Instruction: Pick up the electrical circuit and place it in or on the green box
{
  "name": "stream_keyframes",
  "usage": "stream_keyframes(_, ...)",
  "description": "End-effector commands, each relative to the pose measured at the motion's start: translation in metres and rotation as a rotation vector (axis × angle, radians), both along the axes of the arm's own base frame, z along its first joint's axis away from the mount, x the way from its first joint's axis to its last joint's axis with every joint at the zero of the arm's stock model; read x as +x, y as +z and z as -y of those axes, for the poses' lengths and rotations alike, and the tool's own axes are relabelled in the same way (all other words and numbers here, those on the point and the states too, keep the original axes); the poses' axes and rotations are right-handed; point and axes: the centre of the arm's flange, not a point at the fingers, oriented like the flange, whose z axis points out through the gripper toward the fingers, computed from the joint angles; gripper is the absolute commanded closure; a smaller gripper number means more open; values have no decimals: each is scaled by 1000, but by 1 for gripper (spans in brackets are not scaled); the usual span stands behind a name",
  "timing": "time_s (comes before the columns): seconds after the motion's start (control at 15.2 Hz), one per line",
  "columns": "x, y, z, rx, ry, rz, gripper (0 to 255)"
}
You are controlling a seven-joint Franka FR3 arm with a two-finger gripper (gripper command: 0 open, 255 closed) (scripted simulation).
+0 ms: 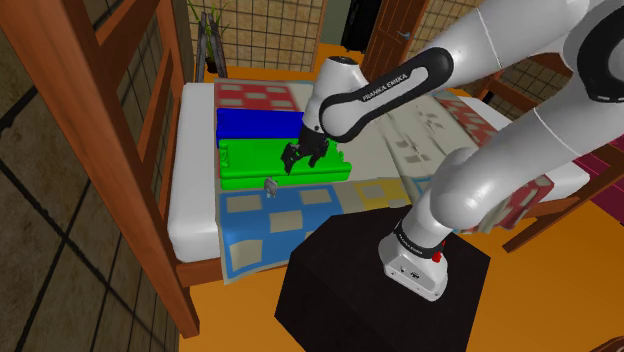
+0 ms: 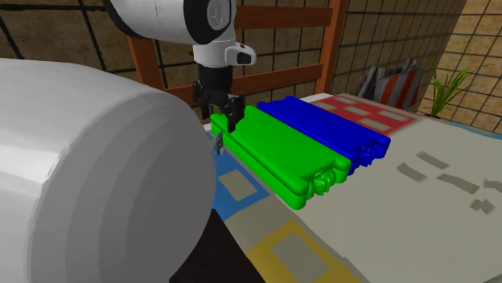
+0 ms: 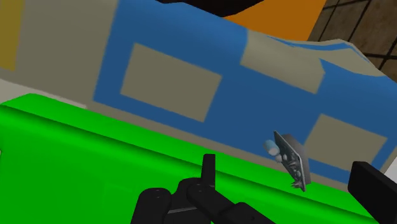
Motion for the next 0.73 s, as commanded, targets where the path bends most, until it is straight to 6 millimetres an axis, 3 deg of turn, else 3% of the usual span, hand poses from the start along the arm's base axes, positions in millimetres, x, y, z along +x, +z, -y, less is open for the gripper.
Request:
stream_keyframes(0.0,12,-20,-9,17,-8,31,0)
stream_keyframes(0.33,42,-64,-35,58,-21,95,0)
stream_keyframes(0.66,46,-86,-39,59,-21,97,0)
